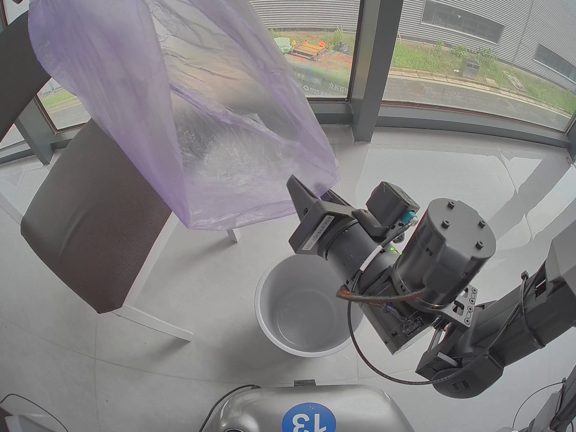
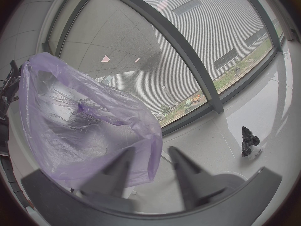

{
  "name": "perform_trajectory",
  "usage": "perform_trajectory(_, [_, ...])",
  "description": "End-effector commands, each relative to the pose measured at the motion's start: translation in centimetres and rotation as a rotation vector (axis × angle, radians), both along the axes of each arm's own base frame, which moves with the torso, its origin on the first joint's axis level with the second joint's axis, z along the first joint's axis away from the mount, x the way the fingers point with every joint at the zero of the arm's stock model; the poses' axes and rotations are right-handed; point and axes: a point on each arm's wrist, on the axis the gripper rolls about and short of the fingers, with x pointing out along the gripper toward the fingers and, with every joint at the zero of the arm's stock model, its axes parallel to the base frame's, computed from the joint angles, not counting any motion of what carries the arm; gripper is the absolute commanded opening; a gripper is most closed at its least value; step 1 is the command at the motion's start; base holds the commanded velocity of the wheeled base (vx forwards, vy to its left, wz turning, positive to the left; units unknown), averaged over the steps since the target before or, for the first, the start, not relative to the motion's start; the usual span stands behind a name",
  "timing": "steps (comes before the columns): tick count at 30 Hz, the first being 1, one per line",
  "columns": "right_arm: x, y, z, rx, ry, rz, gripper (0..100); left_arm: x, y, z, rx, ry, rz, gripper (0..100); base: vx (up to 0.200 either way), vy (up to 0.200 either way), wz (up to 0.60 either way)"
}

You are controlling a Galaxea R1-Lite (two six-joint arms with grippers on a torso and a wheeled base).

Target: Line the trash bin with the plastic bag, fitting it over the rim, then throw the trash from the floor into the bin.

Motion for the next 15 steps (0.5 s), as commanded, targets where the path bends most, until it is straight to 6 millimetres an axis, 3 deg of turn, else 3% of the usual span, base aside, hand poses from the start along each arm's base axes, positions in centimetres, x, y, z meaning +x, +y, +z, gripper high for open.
perform_trajectory(1, [0.2,-0.1,0.1,0.002,-0.003,-0.001,0,-0.1,0.1,0.0,-0.002,-0.001,0.0,0,0.0,0.0,0.0])
perform_trajectory(15, [-0.1,-0.9,0.3,-0.011,-0.001,-0.012,0,-0.1,0.4,-1.8,0.044,0.035,0.011,0,0.0,0.0,0.0])
